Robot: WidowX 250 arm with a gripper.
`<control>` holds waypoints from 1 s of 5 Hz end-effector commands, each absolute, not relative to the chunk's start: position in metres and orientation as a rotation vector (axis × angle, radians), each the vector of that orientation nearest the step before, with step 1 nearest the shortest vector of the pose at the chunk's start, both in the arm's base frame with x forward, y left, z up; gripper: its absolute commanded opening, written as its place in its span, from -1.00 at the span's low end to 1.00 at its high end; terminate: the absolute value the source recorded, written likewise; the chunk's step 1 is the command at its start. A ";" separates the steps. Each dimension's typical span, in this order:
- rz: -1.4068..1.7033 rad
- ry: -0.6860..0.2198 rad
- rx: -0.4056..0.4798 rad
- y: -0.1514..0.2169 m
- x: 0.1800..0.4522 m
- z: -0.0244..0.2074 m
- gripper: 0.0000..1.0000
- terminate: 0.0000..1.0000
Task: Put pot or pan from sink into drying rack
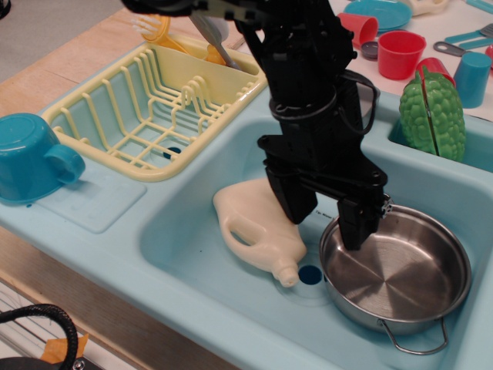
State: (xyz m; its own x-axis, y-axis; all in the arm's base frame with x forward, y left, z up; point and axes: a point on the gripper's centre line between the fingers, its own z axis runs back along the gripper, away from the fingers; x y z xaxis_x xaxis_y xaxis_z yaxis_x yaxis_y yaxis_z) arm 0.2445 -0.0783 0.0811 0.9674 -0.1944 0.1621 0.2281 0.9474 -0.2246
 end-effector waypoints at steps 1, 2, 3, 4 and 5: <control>-0.321 -0.152 -0.258 -0.079 0.255 0.081 1.00 -1.00; -0.344 -0.158 -0.255 -0.080 0.254 0.080 -1.00 -1.00; -0.346 -0.171 -0.259 -0.080 0.254 0.079 -1.00 -1.00; -0.349 -0.188 -0.262 -0.079 0.252 0.077 -1.00 -1.00; -0.330 -0.185 -0.248 -0.081 0.249 0.084 -1.00 -1.00</control>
State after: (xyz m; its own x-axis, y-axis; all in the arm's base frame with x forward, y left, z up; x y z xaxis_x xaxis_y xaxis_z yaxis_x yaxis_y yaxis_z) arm 0.2417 -0.0784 0.0931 0.9445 -0.2941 0.1465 0.3175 0.9318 -0.1761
